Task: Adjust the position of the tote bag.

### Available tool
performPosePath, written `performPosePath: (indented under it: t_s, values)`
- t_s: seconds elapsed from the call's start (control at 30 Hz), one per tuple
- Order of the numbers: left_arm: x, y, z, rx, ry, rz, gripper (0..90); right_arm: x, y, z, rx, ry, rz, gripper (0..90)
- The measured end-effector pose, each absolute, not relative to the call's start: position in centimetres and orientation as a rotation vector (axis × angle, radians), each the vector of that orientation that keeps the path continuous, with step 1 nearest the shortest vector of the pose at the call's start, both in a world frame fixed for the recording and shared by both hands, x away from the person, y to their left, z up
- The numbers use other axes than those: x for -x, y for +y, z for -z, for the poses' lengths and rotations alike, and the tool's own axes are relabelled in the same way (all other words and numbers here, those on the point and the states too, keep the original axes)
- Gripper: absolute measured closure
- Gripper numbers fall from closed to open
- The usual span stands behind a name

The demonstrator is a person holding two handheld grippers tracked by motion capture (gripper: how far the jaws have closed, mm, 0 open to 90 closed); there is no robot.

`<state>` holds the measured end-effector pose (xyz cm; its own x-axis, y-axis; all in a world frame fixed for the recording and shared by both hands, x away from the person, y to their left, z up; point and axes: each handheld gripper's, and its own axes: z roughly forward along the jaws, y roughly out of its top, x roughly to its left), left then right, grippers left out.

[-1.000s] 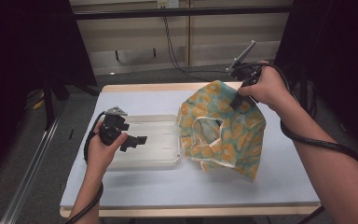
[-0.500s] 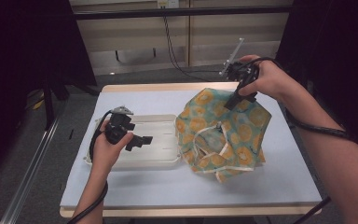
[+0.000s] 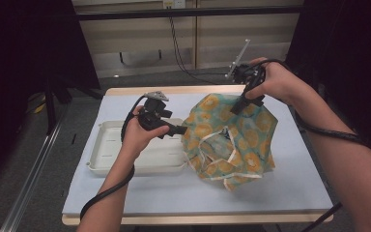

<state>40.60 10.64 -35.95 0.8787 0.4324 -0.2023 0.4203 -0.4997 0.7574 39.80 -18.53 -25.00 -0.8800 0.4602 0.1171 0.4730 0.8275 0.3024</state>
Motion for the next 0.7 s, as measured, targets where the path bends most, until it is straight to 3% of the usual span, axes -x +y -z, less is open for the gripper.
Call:
performPosePath:
  t_s: [0.1, 0.13, 0.23, 0.27, 0.7]
  values:
    - [-40.5, 10.2, 35.8, -2.166, 0.575, -0.020, 5.6, -39.4, -18.7, 25.0, 0.836, -2.940, 0.497, 76.5]
    - [-40.4, 10.0, 35.7, -2.172, 0.569, -0.027, 5.6, -39.2, -19.4, 24.8, 0.884, -2.933, 0.515, 66.0]
    - [-40.3, 9.6, 35.5, -2.179, 0.547, -0.046, 5.7, -38.8, -20.0, 24.7, 0.913, -2.937, 0.512, 64.3]
    - [-40.3, 9.5, 35.4, -2.189, 0.542, -0.057, 5.4, -38.3, -20.4, 24.8, 0.955, -2.919, 0.520, 58.6]
    - [-40.8, 8.2, 35.2, -2.195, 0.528, -0.078, 5.9, -35.7, -22.1, 25.7, 1.011, -2.901, 0.482, 51.8]
